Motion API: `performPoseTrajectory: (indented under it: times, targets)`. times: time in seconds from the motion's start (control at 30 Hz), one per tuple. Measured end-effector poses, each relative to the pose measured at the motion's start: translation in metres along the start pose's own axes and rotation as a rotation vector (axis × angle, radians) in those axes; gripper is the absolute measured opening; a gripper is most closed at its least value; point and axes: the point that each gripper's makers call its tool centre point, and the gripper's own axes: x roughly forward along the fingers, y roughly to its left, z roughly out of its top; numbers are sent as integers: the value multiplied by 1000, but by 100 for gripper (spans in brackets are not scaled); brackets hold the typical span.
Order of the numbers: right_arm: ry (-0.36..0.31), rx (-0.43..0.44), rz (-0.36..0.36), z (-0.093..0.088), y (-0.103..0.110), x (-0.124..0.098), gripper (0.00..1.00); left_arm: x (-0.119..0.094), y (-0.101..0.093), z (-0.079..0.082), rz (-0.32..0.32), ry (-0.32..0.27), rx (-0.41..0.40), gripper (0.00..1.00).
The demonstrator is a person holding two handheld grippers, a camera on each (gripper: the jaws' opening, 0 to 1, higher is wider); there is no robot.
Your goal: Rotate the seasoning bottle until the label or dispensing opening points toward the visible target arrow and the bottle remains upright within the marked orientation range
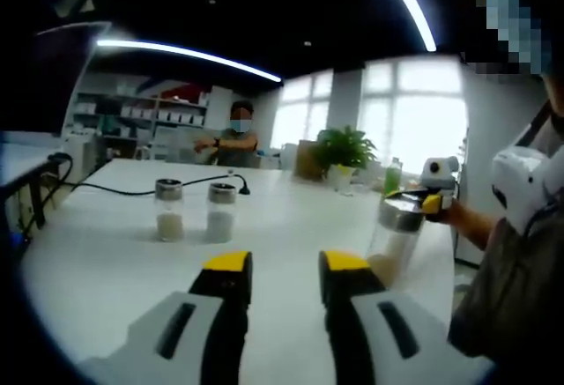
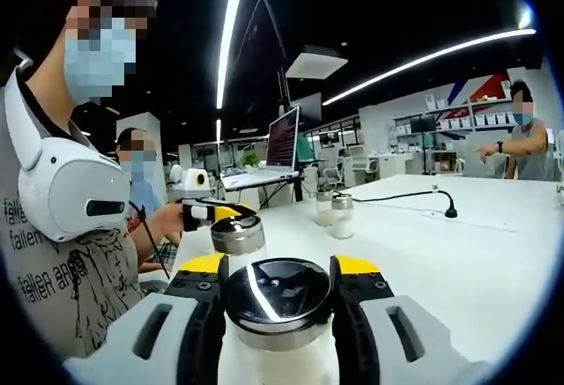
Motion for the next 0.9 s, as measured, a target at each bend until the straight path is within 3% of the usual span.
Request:
performPoseTrajectory:
  times: [0.9]
  targets:
    - [2,12,31,0,-1,-3,46,-13,-1,4,12,-10,10,32]
